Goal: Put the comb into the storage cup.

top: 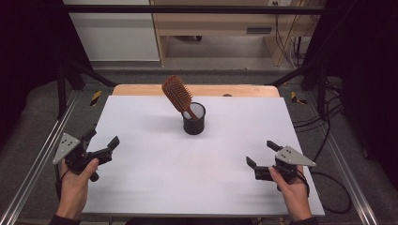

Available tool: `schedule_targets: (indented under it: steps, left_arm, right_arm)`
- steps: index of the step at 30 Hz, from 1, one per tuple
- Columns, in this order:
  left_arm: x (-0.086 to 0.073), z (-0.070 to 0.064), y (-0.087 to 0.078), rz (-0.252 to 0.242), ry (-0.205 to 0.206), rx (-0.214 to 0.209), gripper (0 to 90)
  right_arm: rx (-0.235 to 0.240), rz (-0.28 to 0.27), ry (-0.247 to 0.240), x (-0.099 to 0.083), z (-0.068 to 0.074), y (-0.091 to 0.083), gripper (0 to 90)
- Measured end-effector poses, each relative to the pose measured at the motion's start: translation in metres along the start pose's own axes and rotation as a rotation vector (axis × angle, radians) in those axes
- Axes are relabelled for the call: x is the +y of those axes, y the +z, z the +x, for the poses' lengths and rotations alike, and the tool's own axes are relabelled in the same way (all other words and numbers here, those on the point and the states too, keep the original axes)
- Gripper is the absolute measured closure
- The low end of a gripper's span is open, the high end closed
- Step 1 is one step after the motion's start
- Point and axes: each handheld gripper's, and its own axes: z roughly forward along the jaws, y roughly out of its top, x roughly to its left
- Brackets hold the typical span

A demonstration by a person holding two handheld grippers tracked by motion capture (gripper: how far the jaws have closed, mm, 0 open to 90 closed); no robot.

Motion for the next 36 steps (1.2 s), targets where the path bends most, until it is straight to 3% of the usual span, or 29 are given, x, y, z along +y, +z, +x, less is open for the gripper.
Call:
schedule_targets:
  steps: [20,24,36]
  left_arm:
    - [-0.02,-0.006,-0.02,0.026,0.001,-0.031,2.0]
    - [-0.024,-0.011,-0.021,0.029,-0.015,-0.041,2.1]
    - [-0.032,-0.02,-0.021,0.042,0.008,-0.066,2.2]
  right_arm:
    - [-0.019,0.022,0.012,-0.008,0.0,-0.009,3.6]
    - [-0.02,0.018,0.02,-0.012,-0.001,-0.011,3.6]
    - [-0.027,-0.021,0.051,-0.015,-0.005,-0.017,3.6]
